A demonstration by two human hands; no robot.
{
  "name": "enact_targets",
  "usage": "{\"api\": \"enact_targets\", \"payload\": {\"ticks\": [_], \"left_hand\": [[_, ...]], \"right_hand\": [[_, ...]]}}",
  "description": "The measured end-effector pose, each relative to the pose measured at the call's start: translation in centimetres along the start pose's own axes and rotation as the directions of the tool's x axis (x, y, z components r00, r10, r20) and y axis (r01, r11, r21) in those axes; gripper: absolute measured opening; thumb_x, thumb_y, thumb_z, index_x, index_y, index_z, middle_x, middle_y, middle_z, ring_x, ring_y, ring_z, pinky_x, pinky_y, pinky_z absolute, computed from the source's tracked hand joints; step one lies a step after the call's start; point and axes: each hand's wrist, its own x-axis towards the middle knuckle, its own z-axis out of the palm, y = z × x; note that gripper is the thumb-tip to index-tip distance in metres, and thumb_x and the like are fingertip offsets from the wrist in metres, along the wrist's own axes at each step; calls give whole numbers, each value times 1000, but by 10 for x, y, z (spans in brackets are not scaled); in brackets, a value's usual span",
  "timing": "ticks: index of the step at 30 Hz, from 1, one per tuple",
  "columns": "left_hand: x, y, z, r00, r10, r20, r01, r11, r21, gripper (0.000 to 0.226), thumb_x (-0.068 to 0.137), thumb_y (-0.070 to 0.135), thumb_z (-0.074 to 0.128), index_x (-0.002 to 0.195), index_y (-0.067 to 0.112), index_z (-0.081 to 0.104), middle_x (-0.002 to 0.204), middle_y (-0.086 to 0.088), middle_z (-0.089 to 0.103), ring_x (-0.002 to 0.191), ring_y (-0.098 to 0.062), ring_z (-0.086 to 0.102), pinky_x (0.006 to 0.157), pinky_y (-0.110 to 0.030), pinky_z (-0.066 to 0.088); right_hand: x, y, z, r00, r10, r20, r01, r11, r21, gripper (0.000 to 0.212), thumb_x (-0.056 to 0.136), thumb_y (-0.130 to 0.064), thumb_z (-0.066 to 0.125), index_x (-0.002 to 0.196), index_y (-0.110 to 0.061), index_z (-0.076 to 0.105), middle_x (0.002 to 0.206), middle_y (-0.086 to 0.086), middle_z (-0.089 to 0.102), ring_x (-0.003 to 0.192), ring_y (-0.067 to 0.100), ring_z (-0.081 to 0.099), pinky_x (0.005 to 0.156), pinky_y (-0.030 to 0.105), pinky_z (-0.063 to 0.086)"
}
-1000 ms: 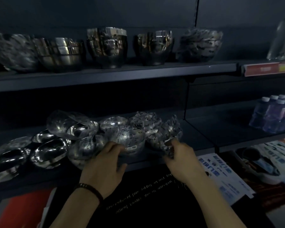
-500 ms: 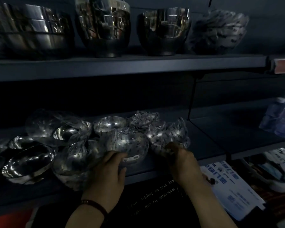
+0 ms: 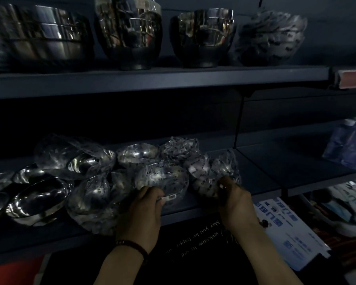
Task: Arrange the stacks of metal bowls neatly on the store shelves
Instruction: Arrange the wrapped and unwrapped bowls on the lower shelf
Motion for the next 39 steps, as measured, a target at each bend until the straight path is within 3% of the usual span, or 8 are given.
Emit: {"api": "enact_targets", "payload": {"ticks": [4, 11, 13, 17, 23, 28, 34, 39], "left_hand": [[-5, -1, 1, 1000, 17, 9, -16, 999, -48, 7, 105, 27, 56, 104, 31, 62, 108, 16, 49, 98, -10, 55, 86, -29, 48], [-16, 12, -1, 997, -37, 74, 46, 990, -132, 14, 104, 34, 57, 96, 44, 58, 143, 18, 35, 116, -8, 52, 94, -24, 42], [-19, 17, -1, 994, -52, 95, 65, 987, -144, 11, 105, 36, 56, 108, 46, 60, 151, 19, 30, 126, -7, 50, 97, -22, 41], [-23, 23, -2, 986, -116, 122, 134, 980, -148, 51, 100, 54, 53, 148, 42, 38, 158, 31, 11, 141, -4, 36, 113, -28, 42], [-32, 20, 1, 966, -251, -62, 216, 915, -341, 59, 99, 48, 58, 150, 40, 29, 159, 14, 26, 133, -15, 53, 105, -39, 52], [-27, 22, -3, 915, -397, 70, 347, 688, -637, 70, 95, 71, 37, 158, 49, 16, 155, 17, 36, 134, -10, 47, 114, -47, 44], [-22, 25, -8, 925, -366, 102, 336, 662, -669, 72, 97, 71, 32, 161, 46, 13, 152, 24, 31, 139, -7, 39, 120, -43, 36], [-2, 21, -8, 888, -449, 96, 386, 616, -686, 70, 99, 73, 34, 160, 40, 25, 162, 13, 34, 142, -18, 44, 119, -52, 37]], "right_hand": [[-3, 2, -24, 985, -105, -138, 120, 987, 107, 19, 99, -4, 64, 101, -23, 64, 87, 2, 68, 75, 14, 63, 59, 21, 49], [-16, -33, -62, 962, -175, -208, 224, 945, 238, 13, 108, -26, 57, 96, -28, 60, 82, -6, 65, 73, 2, 61, 62, 10, 44], [-21, -44, -63, 958, -193, -210, 246, 932, 266, 15, 108, -28, 58, 92, -27, 58, 81, -6, 66, 75, 4, 63, 62, 11, 44], [-26, -61, -57, 954, -237, -182, 280, 922, 267, 16, 107, -31, 58, 92, -28, 56, 79, -7, 63, 71, 4, 59, 61, 14, 43], [-30, -78, -25, 948, -298, -108, 317, 907, 278, 16, 108, -26, 60, 94, -32, 54, 82, -9, 59, 73, 2, 57, 63, 11, 43], [-30, -81, 2, 950, -310, -40, 312, 931, 190, 5, 107, -29, 58, 102, -28, 60, 89, -4, 64, 77, 9, 59, 63, 20, 43], [-28, -76, 4, 953, -295, 67, 287, 952, 107, 7, 106, -30, 58, 112, -32, 59, 101, 3, 69, 86, 21, 66, 73, 38, 56], [-23, -73, -3, 973, -230, 5, 226, 959, 171, 26, 104, -32, 61, 129, -39, 63, 109, 1, 66, 91, 18, 65, 72, 24, 46]]}}
